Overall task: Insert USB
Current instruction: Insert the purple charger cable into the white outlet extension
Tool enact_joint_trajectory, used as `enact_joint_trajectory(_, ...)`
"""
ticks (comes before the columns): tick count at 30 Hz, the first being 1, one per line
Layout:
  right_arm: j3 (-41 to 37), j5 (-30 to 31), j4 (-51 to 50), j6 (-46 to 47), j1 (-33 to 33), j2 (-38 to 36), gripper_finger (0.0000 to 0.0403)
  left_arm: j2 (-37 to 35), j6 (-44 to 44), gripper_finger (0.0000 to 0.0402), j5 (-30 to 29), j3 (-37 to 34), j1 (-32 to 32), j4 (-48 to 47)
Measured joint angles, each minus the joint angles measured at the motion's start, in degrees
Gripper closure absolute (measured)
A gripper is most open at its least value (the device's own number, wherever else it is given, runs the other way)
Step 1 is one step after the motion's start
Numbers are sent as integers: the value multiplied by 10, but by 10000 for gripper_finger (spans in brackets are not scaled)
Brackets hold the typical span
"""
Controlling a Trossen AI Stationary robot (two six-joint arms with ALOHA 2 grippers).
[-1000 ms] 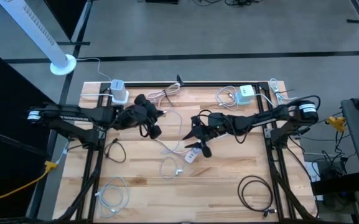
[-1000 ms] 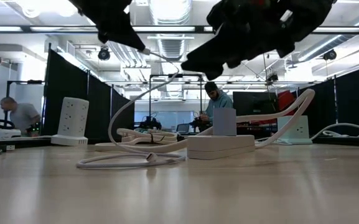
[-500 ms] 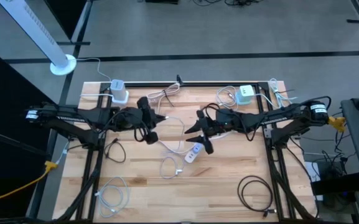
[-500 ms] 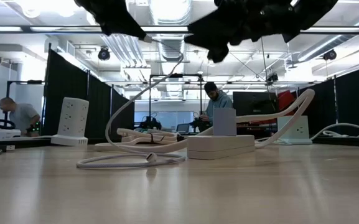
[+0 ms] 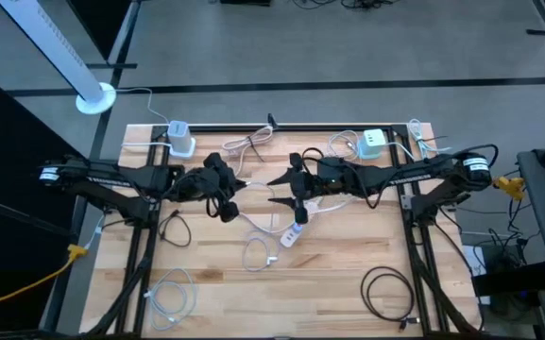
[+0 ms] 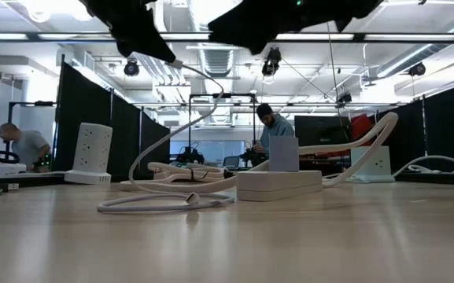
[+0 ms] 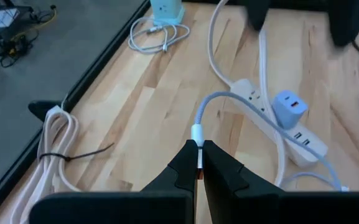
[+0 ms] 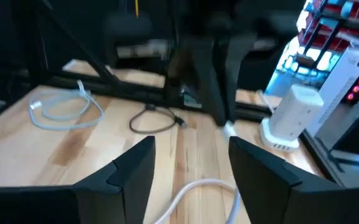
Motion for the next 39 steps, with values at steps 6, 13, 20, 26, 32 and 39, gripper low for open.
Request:
enact_joint_trajectory(6,71,-3,3,7,0,87,199,1,-13,399,15,-5,-6,-6)
enact_joint_trajectory(13,129,7,-55,-18,0,125,226,-11,-18,399,14,-7,-38,-24)
enact_joint_trajectory(20,131,57,-57,-47,0,129,251,-22,-24,399,12,-7,-49,-27)
enact_joint_trajectory(26,131,56,-60,-53,0,143,272,-24,-26,400,10,-7,-49,-28)
enact_joint_trajectory(32,131,56,-49,-49,0,143,304,-24,-34,400,10,-7,-49,-31)
enact_joint_trajectory(39,131,52,-43,-39,1,142,326,-24,-34,400,10,-7,-49,-30)
